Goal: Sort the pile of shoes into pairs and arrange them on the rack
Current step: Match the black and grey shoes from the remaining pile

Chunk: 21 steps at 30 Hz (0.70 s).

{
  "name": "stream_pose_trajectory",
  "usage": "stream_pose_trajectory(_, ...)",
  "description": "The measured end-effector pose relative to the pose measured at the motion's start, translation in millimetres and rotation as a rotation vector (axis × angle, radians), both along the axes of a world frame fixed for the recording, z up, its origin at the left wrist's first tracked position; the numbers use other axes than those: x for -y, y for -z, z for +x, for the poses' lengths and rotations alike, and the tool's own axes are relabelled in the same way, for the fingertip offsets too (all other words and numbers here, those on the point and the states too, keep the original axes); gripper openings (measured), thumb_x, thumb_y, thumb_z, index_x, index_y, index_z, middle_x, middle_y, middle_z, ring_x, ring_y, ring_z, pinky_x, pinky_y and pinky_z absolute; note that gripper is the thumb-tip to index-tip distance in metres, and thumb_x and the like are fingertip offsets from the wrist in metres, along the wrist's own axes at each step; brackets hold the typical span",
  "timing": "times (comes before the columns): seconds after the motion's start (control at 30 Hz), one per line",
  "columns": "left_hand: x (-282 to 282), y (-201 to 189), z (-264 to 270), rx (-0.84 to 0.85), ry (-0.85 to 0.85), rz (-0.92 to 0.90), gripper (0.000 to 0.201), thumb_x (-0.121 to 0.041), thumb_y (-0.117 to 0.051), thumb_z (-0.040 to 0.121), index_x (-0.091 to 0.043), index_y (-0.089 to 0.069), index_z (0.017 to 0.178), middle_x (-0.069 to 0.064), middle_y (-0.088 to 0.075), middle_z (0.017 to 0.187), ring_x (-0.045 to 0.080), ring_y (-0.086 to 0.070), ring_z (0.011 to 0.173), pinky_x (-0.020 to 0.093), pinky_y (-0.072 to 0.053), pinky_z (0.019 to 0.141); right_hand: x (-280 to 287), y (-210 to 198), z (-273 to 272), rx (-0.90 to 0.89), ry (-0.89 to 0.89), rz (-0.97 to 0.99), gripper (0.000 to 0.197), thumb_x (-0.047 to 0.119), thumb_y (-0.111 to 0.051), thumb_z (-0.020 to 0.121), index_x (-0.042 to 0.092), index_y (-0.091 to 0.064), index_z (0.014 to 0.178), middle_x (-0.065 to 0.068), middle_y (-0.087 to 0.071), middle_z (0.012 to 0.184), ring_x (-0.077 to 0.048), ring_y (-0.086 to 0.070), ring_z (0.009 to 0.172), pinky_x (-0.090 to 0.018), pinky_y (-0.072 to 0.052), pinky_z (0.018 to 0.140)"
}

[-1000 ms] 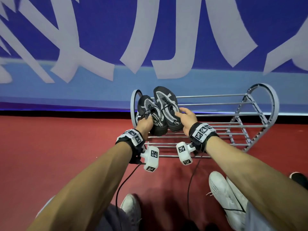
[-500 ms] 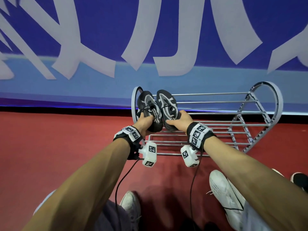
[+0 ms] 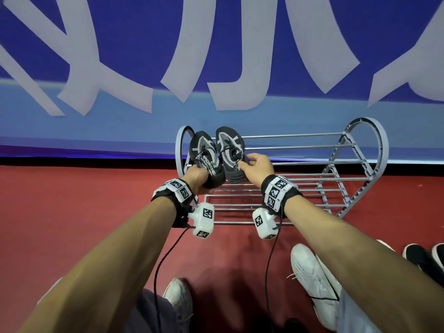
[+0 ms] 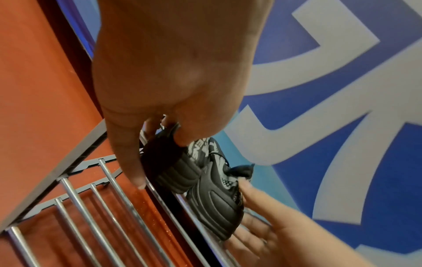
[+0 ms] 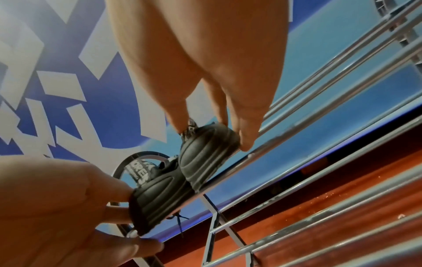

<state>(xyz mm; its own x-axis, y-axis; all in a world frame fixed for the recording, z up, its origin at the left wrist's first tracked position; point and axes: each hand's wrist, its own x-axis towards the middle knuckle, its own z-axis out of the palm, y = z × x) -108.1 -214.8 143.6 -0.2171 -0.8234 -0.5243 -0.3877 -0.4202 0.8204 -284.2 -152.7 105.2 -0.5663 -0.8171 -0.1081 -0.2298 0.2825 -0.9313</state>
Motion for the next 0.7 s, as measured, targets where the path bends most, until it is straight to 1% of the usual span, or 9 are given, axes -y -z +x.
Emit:
stream_pose_trajectory(0.1,18.1,29.1,-1.8,0.157,0.040,-0.081,0.021,-0.012,-0.054,0.086,-0.011,-0.063,0.105,0.016,-0.071,0.107,0.035,-0.073,0.085,0.047,-0.063,0.064,-7.7,1.5,4.3,0.014,-0.164,0.031,0.033,0.027,-0.083,0.077,0.023,-0.065,0.105,0.002,-0.072,0.107,-0.016,-0.068,0.100,-0.033,-0.053,0.095)
stream_pose_trajectory(0.2,38.1,52.1,-5.3,0.125,0.026,-0.085,0.022,-0.011,-0.054,0.088,-0.009,-0.064,0.107,0.015,-0.071,0.102,0.036,-0.074,0.087,0.041,-0.062,0.061,-8.9,8.3,3.8,-0.052,-0.172,0.062,0.053,0.022,-0.089,0.069,0.018,-0.063,0.115,0.001,-0.072,0.113,-0.017,-0.067,0.103,-0.032,-0.051,0.096)
stream_pose_trajectory(0.3,35.6,45.4,-4.4,0.113,0.032,-0.139,0.033,-0.018,-0.056,0.077,-0.014,-0.067,0.108,0.011,-0.074,0.104,0.033,-0.073,0.092,0.048,-0.062,0.081,-8.5,12.6,3.0,-0.039,-0.123,0.029,0.058,0.020,-0.090,0.068,0.015,-0.063,0.119,0.000,-0.073,0.113,-0.016,-0.068,0.103,-0.033,-0.052,0.097)
stream_pose_trajectory(0.33,37.5,47.9,-3.6,0.092,0.036,-0.147,0.033,-0.016,-0.055,0.077,-0.014,-0.067,0.108,0.011,-0.074,0.104,0.033,-0.073,0.092,0.049,-0.062,0.083,-8.3,12.8,3.2,-0.050,-0.120,0.024,0.057,0.020,-0.090,0.069,0.015,-0.063,0.118,0.000,-0.073,0.113,-0.017,-0.068,0.103,-0.032,-0.052,0.097)
stream_pose_trajectory(0.43,26.1,35.4,-2.1,0.069,0.038,-0.134,0.028,-0.008,-0.053,0.083,-0.012,-0.067,0.108,0.014,-0.073,0.103,0.036,-0.074,0.089,0.050,-0.063,0.076,-5.6,9.6,3.8,-0.123,-0.116,0.026,0.053,0.023,-0.087,0.071,0.014,-0.063,0.118,-0.001,-0.072,0.112,-0.017,-0.068,0.102,-0.028,-0.051,0.093)
stream_pose_trajectory(0.53,40.5,57.6,-2.9,0.098,0.024,-0.184,0.029,-0.017,-0.054,0.072,-0.014,-0.069,0.096,0.013,-0.075,0.095,0.037,-0.073,0.086,0.051,-0.062,0.080,-0.2,5.8,1.2,-0.226,-0.116,0.057,0.053,0.028,-0.085,0.070,0.013,-0.062,0.115,-0.001,-0.072,0.109,-0.020,-0.067,0.101,-0.034,-0.054,0.092)
stream_pose_trajectory(0.57,37.8,54.6,-2.6,0.126,0.027,-0.192,0.029,-0.019,-0.053,0.070,-0.014,-0.069,0.093,0.013,-0.075,0.093,0.038,-0.073,0.085,0.051,-0.061,0.081,0.6,6.5,-0.6,-0.239,-0.124,0.070,0.053,0.029,-0.084,0.070,0.013,-0.061,0.115,-0.002,-0.072,0.109,-0.021,-0.067,0.101,-0.035,-0.054,0.092)
stream_pose_trajectory(0.63,39.5,57.2,-2.5,0.134,0.038,-0.187,0.021,-0.015,-0.054,0.074,-0.015,-0.067,0.091,0.015,-0.074,0.092,0.039,-0.073,0.083,0.054,-0.062,0.077,0.3,9.2,-2.7,-0.241,-0.150,0.104,0.052,0.029,-0.082,0.073,0.012,-0.060,0.117,-0.005,-0.070,0.113,-0.023,-0.065,0.106,-0.036,-0.053,0.094)
stream_pose_trajectory(0.7,36.6,54.8,-1.7,0.147,0.058,-0.188,0.017,-0.010,-0.053,0.080,-0.015,-0.066,0.090,0.017,-0.073,0.093,0.040,-0.073,0.082,0.056,-0.062,0.074,0.5,15.0,-3.3,-0.303,-0.173,0.169,0.057,0.036,-0.079,0.076,0.013,-0.056,0.122,-0.010,-0.062,0.121,-0.028,-0.057,0.116,-0.039,-0.048,0.100)
